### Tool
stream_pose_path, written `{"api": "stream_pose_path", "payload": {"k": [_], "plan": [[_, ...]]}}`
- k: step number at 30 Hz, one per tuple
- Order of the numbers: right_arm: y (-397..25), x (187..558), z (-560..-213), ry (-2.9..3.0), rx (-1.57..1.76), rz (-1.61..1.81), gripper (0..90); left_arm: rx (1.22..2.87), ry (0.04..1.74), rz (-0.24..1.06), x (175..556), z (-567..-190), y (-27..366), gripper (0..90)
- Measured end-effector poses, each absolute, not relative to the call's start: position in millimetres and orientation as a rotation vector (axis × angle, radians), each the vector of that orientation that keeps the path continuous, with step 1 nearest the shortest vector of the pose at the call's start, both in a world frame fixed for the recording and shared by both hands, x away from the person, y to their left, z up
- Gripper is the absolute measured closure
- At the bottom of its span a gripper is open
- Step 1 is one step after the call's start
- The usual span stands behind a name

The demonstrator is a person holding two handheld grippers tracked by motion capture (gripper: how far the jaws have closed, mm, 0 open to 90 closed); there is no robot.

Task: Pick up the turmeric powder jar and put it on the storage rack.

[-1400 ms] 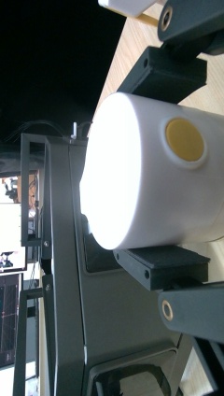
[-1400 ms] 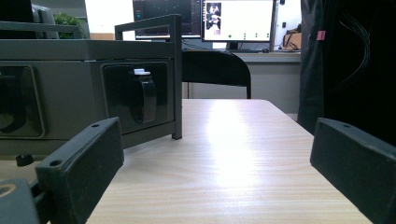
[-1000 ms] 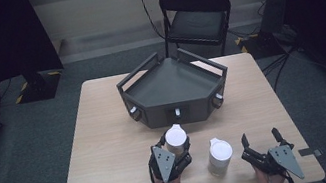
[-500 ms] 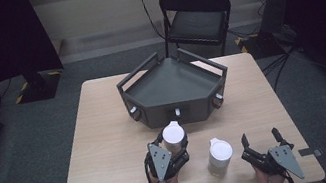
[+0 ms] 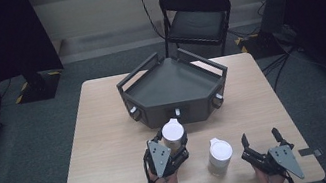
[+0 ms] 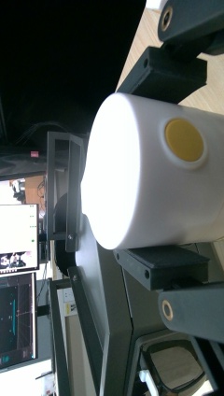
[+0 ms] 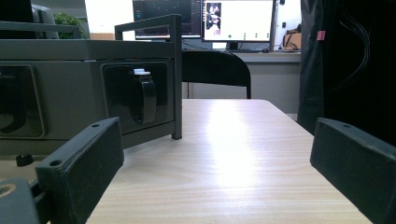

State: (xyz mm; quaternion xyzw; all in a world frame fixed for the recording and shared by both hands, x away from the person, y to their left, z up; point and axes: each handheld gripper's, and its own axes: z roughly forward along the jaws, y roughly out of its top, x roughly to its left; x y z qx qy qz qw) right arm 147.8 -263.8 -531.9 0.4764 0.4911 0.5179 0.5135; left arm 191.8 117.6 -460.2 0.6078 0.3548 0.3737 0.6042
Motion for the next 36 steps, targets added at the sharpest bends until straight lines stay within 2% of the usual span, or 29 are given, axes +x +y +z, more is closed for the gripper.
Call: {"api": "stream_pose_path", "payload": {"k": [36], "plan": [[-263.5,147.8,-531.8,1.178,1.148,1.243,1.4,1.371,0.845,0.897,232.1,-417.8,120.9,30.4]]}}
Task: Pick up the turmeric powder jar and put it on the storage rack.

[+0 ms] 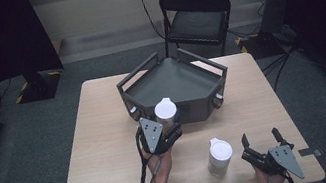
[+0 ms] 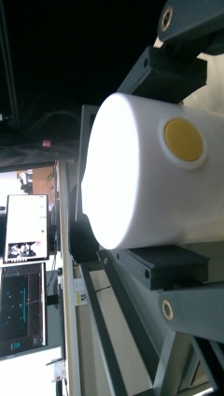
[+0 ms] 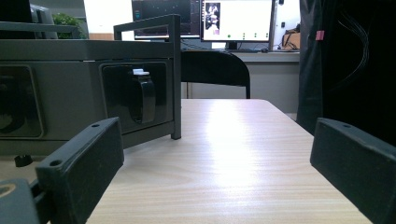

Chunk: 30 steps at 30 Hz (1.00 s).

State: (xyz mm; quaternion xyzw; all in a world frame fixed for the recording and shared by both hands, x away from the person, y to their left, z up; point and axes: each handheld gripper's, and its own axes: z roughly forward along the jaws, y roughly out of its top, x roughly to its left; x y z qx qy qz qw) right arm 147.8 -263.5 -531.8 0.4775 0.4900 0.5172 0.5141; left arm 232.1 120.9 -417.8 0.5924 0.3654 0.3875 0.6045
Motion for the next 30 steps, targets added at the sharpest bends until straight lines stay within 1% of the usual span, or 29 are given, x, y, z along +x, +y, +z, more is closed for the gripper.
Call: {"api": "stream_pose_path", "payload": {"k": [13,23,30], "plan": [[-263.6,147.8,-531.9,1.179,1.146,1.243,1.4,1.347,0.856,0.911,247.4,-401.2,124.3,30.5],[-263.6,147.7,-531.9,1.179,1.146,1.244,1.4,1.338,0.856,0.916,254.1,-379.7,127.2,30.5],[-263.3,147.7,-532.0,1.178,1.147,1.242,1.4,1.341,0.842,0.944,260.5,-367.3,124.8,30.5]]}}
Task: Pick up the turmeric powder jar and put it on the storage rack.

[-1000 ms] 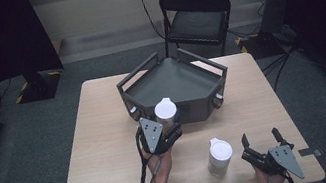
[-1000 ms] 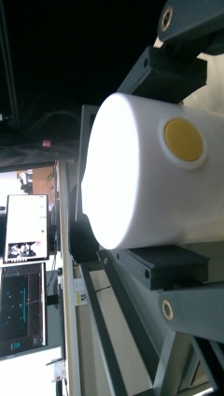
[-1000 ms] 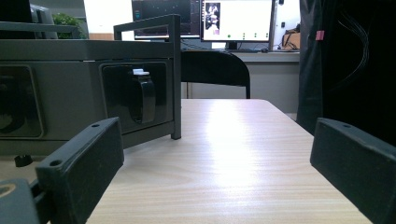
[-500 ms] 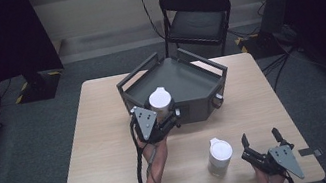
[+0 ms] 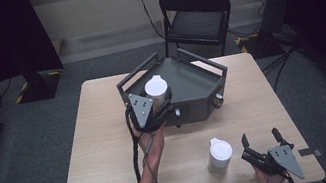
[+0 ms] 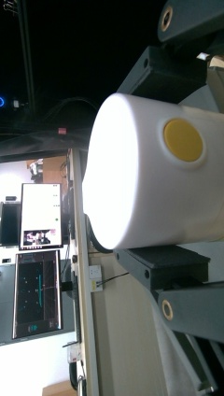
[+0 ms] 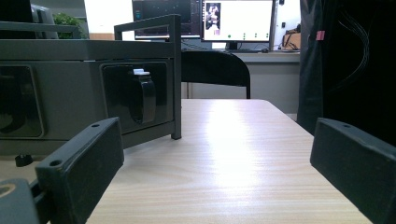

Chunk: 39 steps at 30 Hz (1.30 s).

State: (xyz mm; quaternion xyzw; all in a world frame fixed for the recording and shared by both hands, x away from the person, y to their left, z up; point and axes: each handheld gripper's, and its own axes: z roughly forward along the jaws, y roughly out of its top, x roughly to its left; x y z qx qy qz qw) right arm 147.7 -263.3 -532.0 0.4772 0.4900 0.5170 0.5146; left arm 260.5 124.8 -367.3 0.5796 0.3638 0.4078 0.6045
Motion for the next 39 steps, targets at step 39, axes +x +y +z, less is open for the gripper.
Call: {"api": "stream_pose_path", "payload": {"k": [39], "plan": [[-264.4,147.5,-531.9,1.182,1.144,1.246,1.3,1.364,0.966,0.926,334.4,-352.4,110.0,30.5]]}}
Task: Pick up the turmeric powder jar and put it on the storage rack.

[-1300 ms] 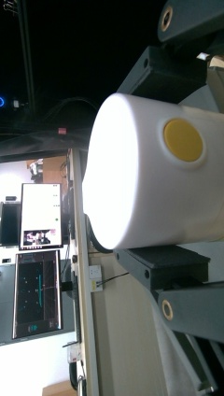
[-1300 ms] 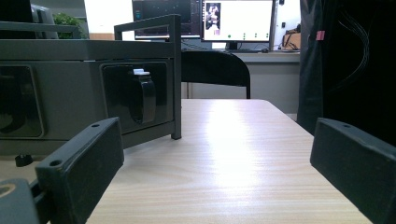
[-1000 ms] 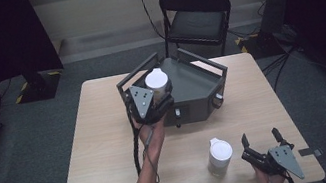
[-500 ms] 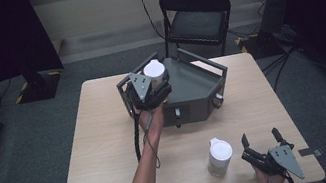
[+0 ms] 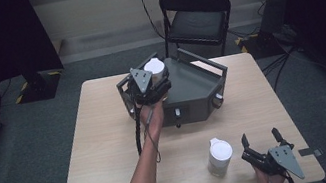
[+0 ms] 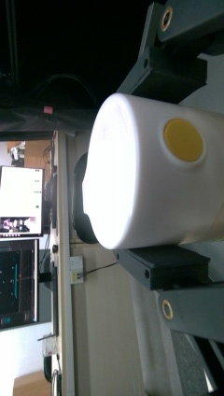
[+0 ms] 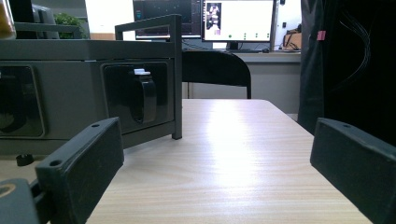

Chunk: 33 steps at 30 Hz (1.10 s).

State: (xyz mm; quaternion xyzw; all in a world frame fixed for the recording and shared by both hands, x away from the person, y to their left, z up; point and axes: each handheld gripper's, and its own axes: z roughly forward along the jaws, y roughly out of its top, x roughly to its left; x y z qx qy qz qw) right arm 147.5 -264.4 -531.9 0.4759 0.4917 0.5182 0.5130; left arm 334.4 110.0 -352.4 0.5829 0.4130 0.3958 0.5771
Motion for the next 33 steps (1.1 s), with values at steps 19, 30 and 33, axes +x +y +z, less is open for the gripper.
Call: {"api": "stream_pose_path", "payload": {"k": [19,30,33], "plan": [[-264.4,147.5,-531.9,1.182,1.144,1.246,1.3,1.373,0.989,0.925,339.0,-361.7,109.3,30.5],[-264.2,147.5,-531.9,1.182,1.144,1.246,1.3,1.357,0.992,0.921,338.7,-365.4,109.8,30.0],[-264.1,147.4,-531.9,1.181,1.145,1.245,1.4,1.360,0.989,0.928,338.5,-365.7,108.8,30.0]]}}
